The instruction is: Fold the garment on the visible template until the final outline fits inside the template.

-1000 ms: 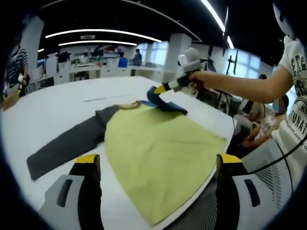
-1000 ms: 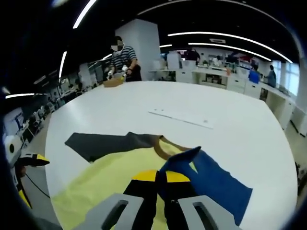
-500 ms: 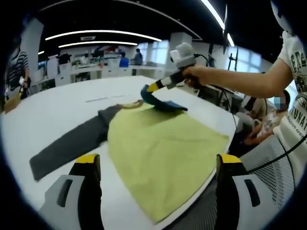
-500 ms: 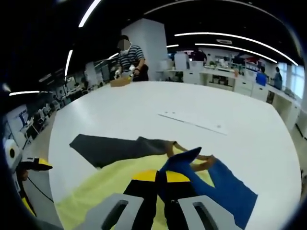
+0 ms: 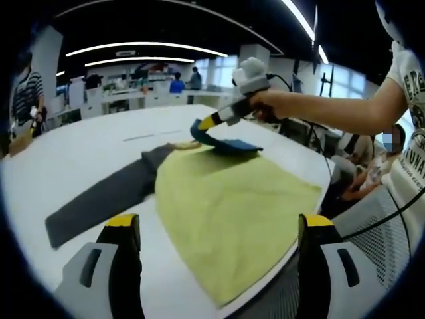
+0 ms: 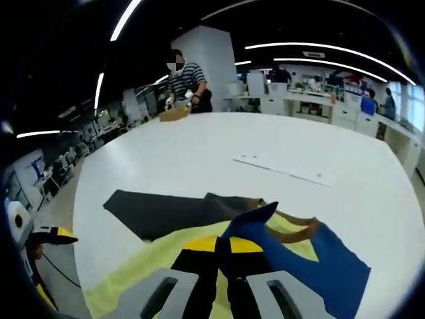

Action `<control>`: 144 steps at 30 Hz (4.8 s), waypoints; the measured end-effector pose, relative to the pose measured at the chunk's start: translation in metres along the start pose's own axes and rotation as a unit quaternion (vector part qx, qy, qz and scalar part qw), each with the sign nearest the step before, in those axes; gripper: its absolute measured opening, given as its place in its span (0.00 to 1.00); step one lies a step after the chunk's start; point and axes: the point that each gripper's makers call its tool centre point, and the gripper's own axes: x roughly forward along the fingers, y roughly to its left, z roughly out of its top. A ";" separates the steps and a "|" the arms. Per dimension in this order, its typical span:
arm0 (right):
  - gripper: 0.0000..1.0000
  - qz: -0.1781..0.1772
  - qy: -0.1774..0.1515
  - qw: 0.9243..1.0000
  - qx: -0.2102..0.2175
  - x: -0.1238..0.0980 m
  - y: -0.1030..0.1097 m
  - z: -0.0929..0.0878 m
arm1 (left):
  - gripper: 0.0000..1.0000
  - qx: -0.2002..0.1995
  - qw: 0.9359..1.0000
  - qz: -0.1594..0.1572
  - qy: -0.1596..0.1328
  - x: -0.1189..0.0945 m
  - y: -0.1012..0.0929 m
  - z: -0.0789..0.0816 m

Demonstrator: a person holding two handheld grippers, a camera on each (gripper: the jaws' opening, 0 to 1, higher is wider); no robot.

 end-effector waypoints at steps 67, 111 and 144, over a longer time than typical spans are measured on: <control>0.72 0.094 -0.011 0.994 -0.051 0.034 0.070 -0.036 | 0.99 -0.001 1.000 0.018 -0.001 -0.006 0.012 -0.002; 0.69 -0.043 0.037 0.998 -0.005 -0.070 -0.094 -0.116 | 0.99 0.018 1.000 0.006 0.010 0.002 0.005 -0.001; 0.00 -0.109 0.067 0.991 -0.035 -0.096 -0.130 -0.160 | 0.98 0.020 1.000 0.008 0.018 0.002 0.003 -0.002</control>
